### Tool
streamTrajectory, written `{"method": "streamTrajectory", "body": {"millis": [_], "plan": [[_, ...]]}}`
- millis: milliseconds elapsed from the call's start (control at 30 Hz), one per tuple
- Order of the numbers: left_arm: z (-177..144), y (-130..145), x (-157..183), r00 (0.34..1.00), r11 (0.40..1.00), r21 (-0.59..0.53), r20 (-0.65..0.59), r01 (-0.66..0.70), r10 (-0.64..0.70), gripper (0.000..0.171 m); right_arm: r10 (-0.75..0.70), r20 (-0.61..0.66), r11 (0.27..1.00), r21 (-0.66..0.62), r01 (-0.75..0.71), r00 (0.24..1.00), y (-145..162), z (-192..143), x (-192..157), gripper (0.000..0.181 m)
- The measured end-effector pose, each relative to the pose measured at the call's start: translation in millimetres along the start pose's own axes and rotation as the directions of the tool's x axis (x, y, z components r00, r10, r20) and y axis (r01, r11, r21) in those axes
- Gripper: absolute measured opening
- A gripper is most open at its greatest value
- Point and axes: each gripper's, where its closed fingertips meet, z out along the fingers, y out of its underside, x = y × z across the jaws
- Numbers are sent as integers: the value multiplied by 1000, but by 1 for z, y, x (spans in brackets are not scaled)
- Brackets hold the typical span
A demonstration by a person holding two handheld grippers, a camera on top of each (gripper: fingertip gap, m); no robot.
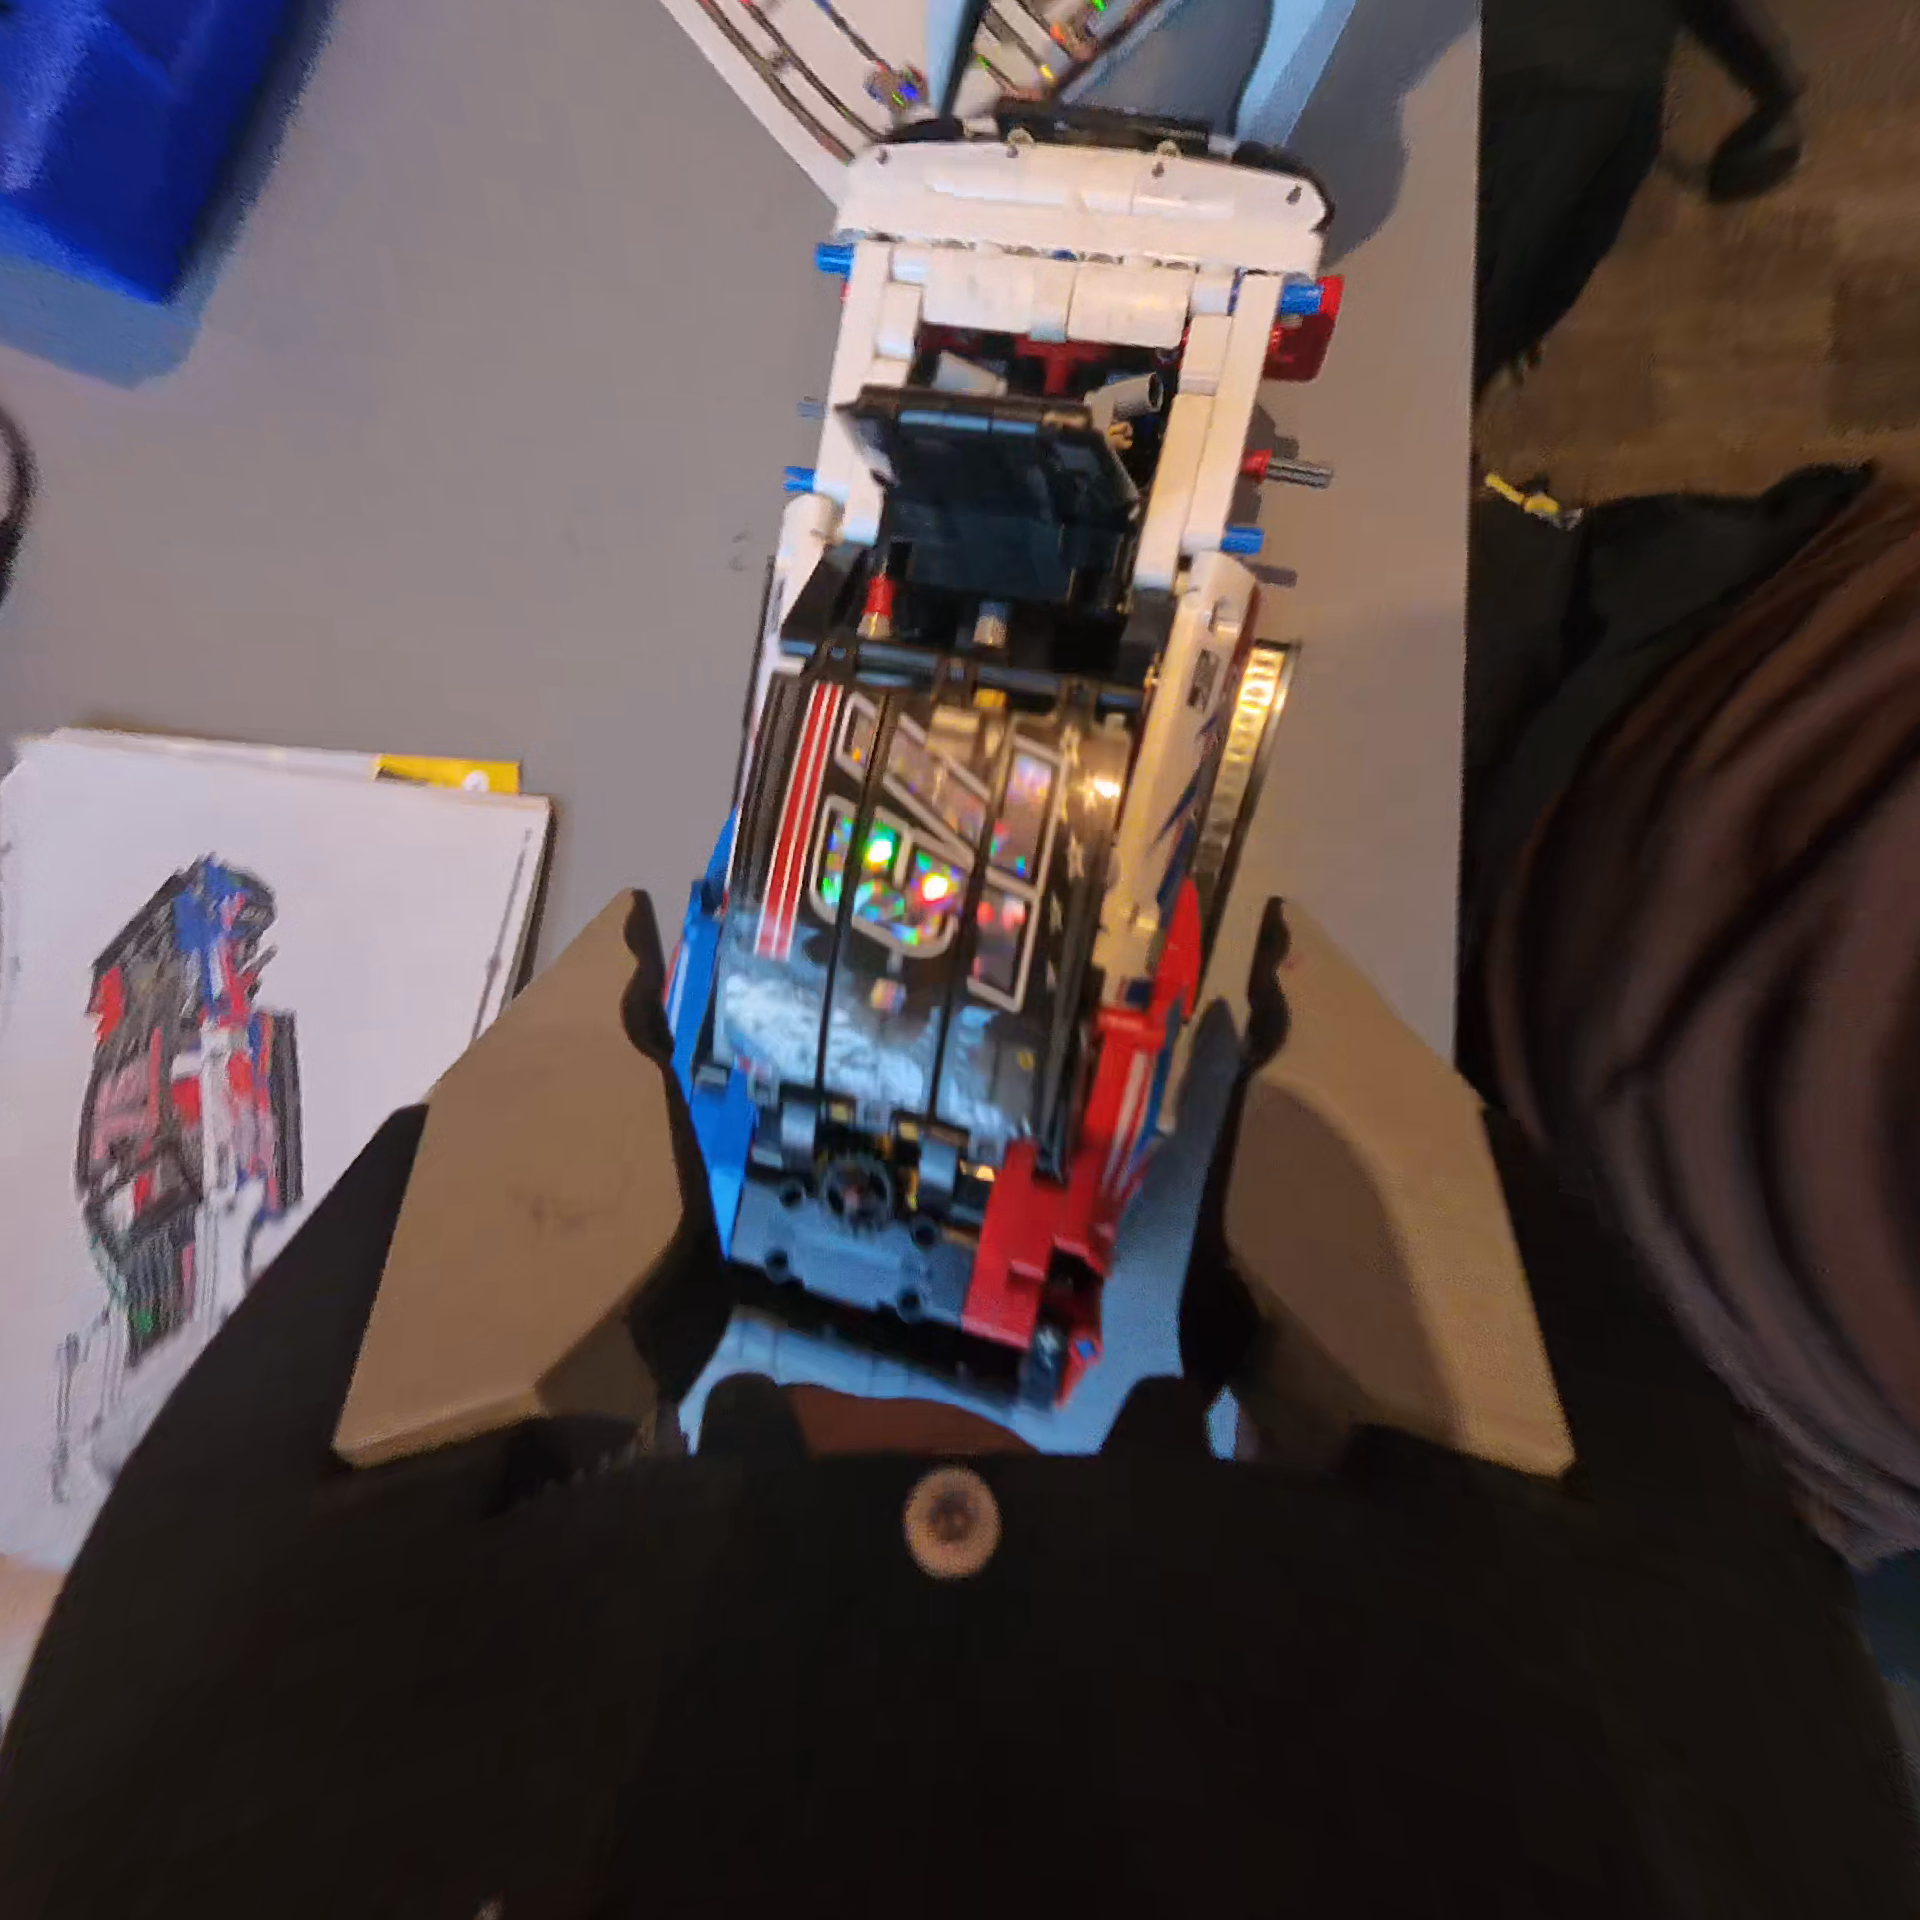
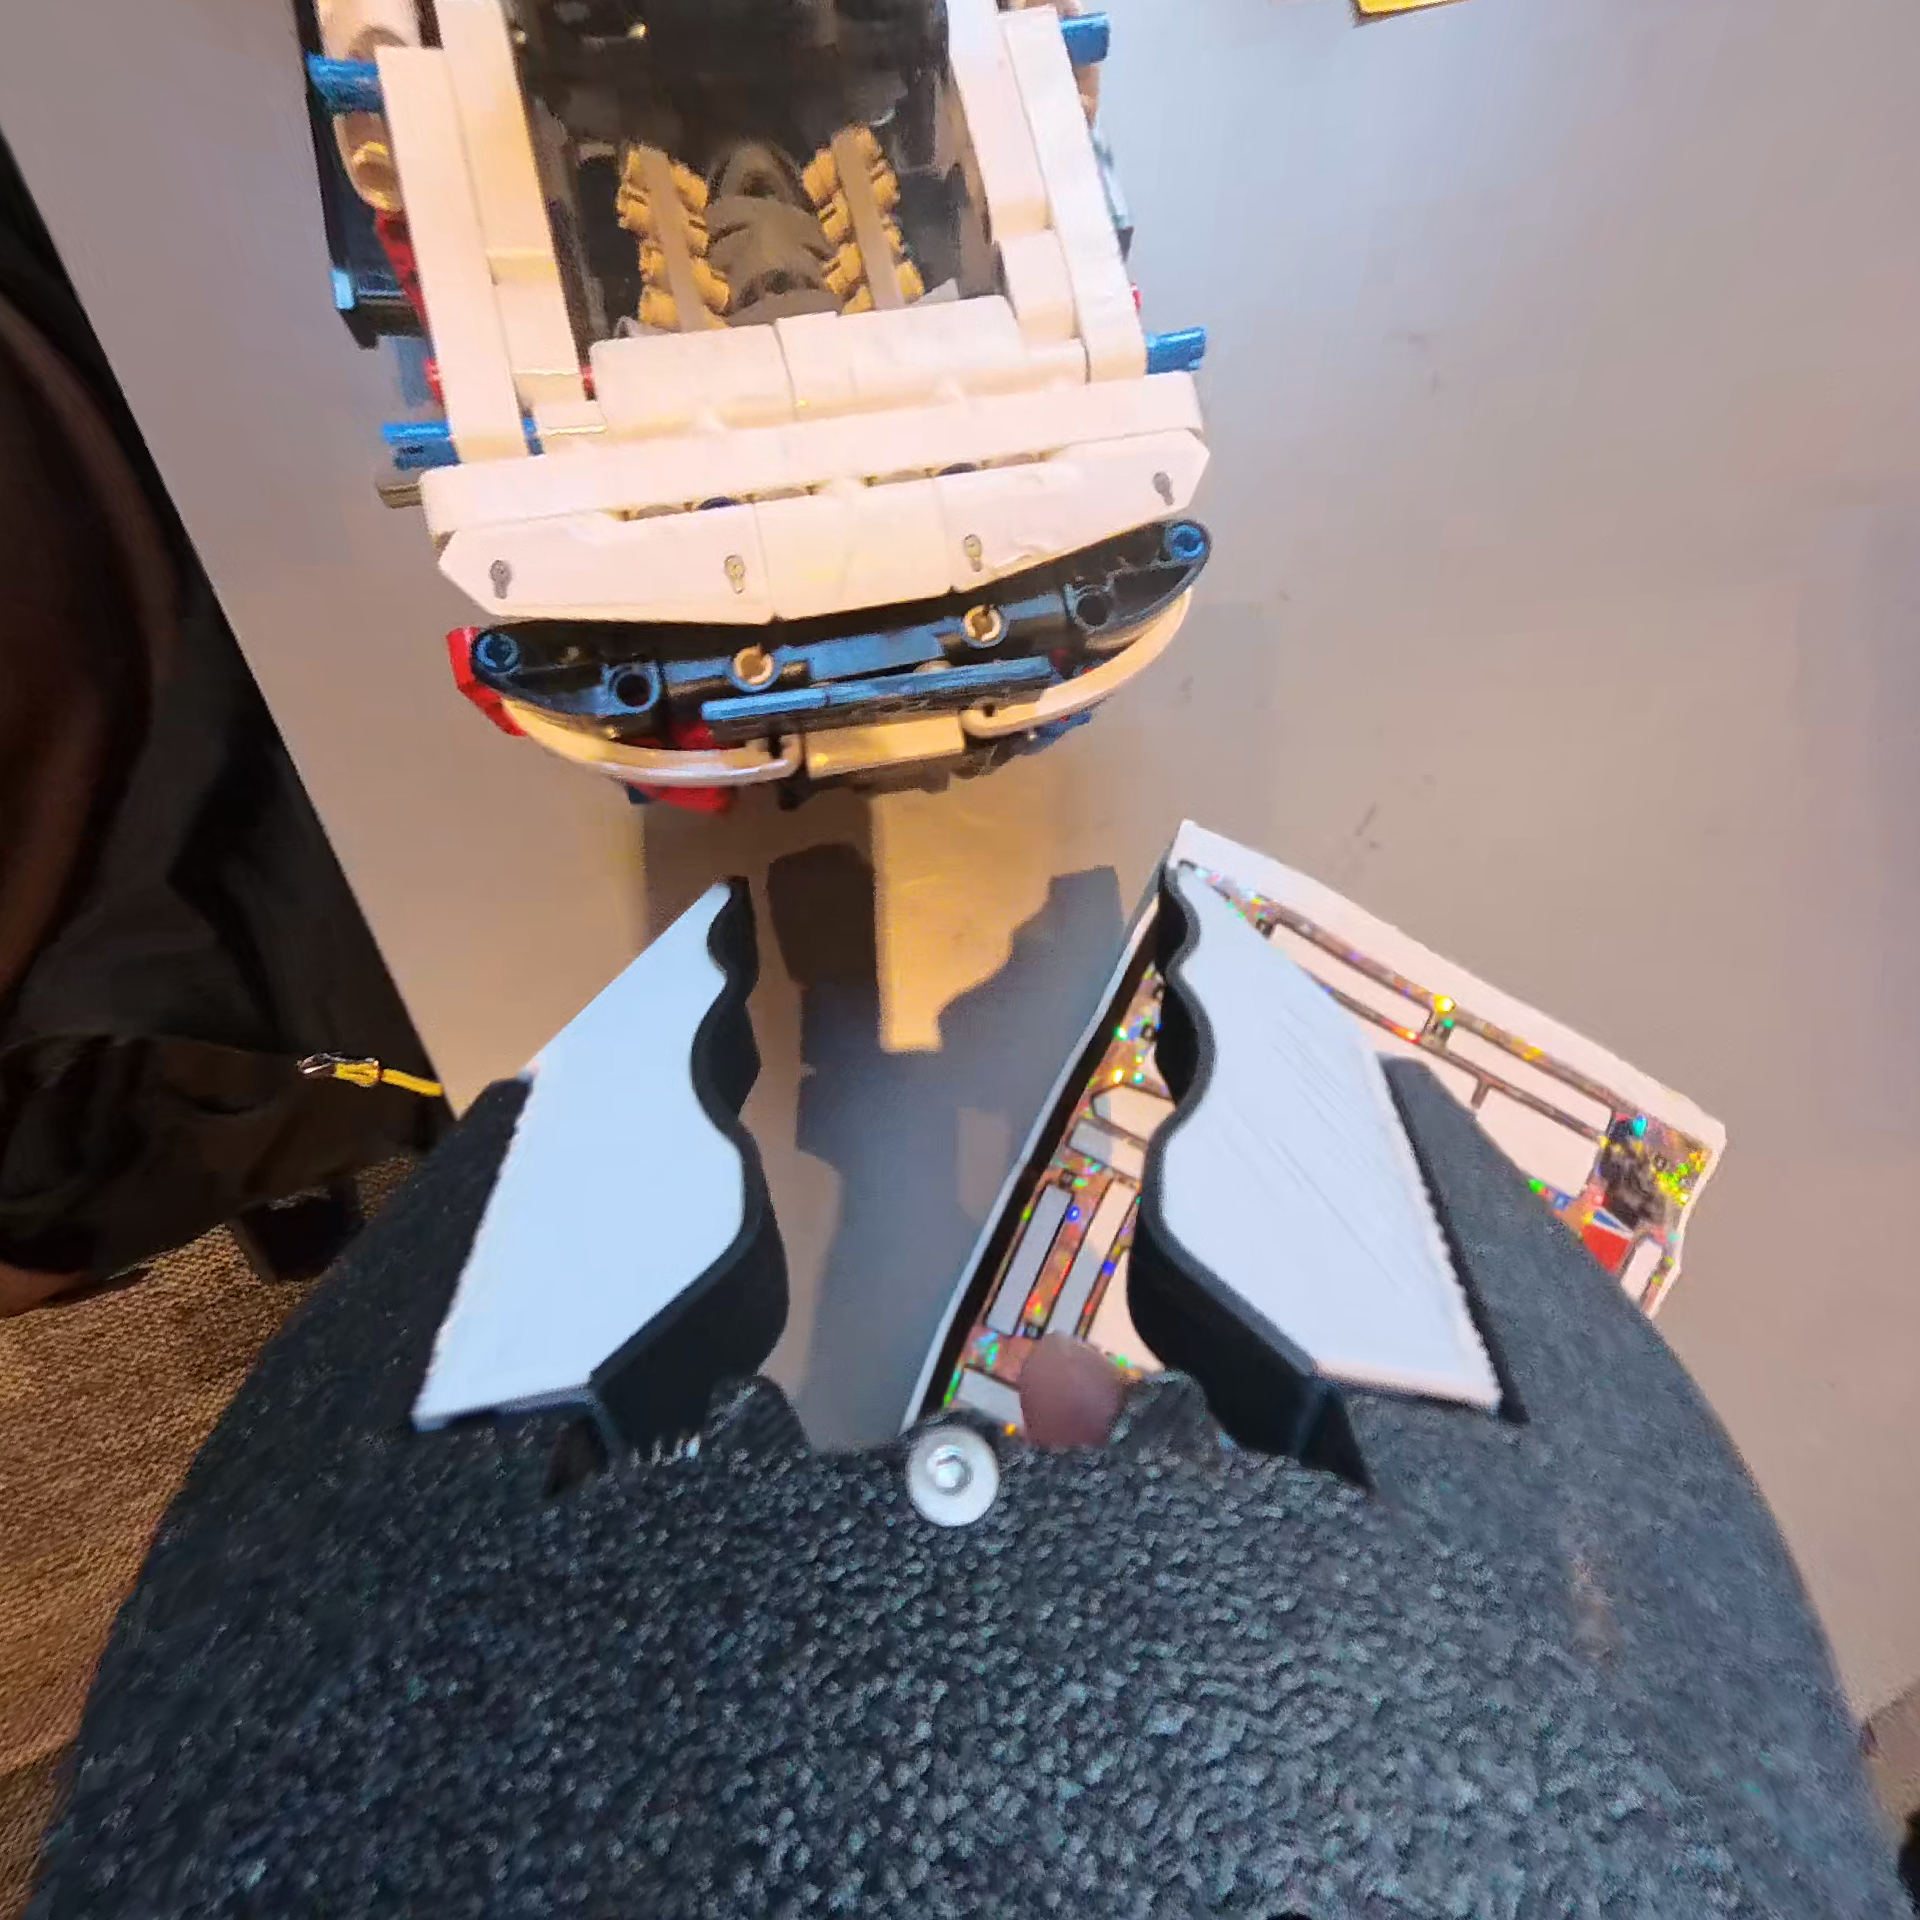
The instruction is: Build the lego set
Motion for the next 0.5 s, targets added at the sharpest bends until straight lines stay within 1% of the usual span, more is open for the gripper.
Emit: {"method": "streamTrajectory", "body": {"millis": [100,200,267,300,367,500], "plan": [[-27,19,2,995,995,68,64,76,-80,105,-27,9,1000,17,27,1000,-4,7,8,76],[-43,56,-6,976,984,72,135,165,-173,103,-80,44,997,9,79,996,-5,18,13,76],[-51,77,-8,957,965,92,136,247,-258,103,-112,81,994,2,112,990,-6,25,13,77],[-54,86,-8,947,955,103,137,278,-290,101,-125,99,992,9,125,987,-9,28,11,78],[-57,103,-10,928,939,118,158,322,-338,101,-152,127,988,25,150,980,-14,32,7,73],[-46,124,-2,909,915,121,122,385,-399,101,-176,149,984,56,170,973,-17,33,5,74]]}}
